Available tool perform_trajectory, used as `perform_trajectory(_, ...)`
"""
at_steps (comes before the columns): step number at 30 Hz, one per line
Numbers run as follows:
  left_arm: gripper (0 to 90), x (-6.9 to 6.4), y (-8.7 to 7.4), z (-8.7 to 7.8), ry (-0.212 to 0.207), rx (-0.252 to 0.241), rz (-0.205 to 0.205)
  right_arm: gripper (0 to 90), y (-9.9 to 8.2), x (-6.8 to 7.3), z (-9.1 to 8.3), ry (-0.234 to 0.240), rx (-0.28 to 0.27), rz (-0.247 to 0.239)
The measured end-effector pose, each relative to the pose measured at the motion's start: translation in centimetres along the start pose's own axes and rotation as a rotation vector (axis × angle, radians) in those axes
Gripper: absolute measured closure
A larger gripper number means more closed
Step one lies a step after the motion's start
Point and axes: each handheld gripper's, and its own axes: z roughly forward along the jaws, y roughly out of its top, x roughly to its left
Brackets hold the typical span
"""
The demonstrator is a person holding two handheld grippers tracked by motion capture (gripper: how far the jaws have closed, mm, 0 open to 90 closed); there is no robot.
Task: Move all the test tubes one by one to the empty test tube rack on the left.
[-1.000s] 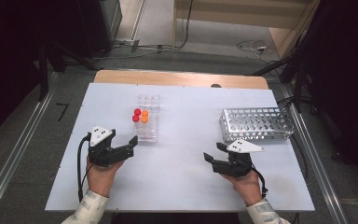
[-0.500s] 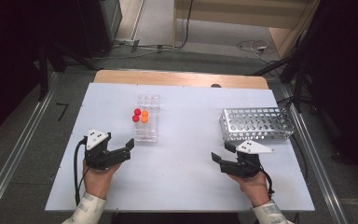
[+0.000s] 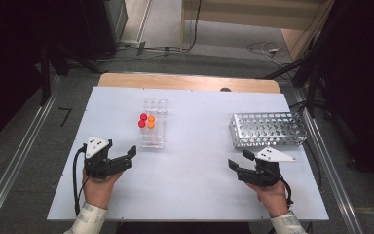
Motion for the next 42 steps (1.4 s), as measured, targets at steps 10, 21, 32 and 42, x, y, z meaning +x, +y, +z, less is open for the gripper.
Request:
perform_trajectory(10,13.4,0.1,-0.1,-0.8,-0.011,-0.015,-0.007,29.7,-0.4,-1.0,-0.9,-0.024,-0.006,0.016)
perform_trajectory(21,13.4,0.4,-0.5,-1.5,0.000,-0.021,-0.009,29.7,-0.9,-2.0,-1.8,-0.048,-0.012,0.038)
perform_trajectory(32,13.4,0.9,-0.7,-1.9,0.020,-0.028,-0.013,29.3,-1.5,-3.0,-2.8,-0.074,-0.018,0.061)
perform_trajectory(42,13.3,1.5,-1.0,-2.4,0.031,-0.028,-0.016,29.2,-2.2,-4.2,-3.9,-0.104,-0.027,0.081)
